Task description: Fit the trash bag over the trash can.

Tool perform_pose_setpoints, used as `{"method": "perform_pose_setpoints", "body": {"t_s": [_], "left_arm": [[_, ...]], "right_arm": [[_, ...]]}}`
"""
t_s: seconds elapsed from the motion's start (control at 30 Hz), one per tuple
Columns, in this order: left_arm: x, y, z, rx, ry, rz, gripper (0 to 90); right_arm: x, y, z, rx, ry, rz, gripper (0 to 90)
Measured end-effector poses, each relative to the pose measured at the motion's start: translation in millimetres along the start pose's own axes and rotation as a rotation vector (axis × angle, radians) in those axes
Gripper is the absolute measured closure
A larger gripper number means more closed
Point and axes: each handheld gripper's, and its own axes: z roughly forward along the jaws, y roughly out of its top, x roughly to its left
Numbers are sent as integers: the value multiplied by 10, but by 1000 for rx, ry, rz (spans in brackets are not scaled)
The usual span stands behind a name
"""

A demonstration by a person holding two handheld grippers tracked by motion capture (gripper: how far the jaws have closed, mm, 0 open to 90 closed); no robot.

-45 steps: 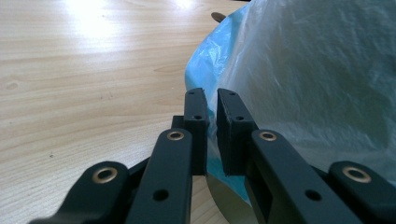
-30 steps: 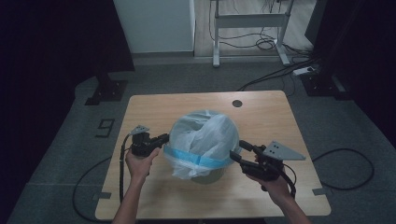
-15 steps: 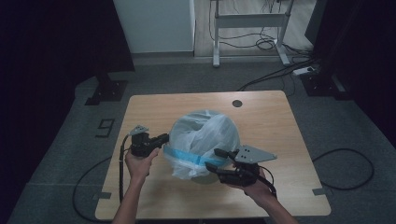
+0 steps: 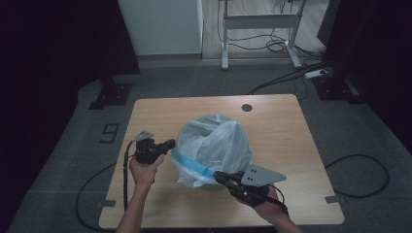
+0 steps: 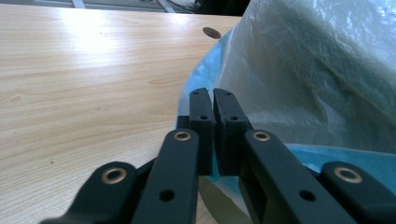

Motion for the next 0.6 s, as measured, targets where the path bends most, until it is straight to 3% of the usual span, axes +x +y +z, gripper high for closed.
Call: {"method": "perform_pose_setpoints", "body": {"t_s": [0.1,0.33,0.6], "left_arm": [[-8,-3,-7,3,-10,5,894],[-34,-16,13,19,-19,23,897],[-66,-34,50,39,-18,40,897]], "right_arm": [[12,-106,-15,11,0,1,881],[-41,-483,19,51,8,70,886],[-202,-871,157,118,-27,147,887]]}}
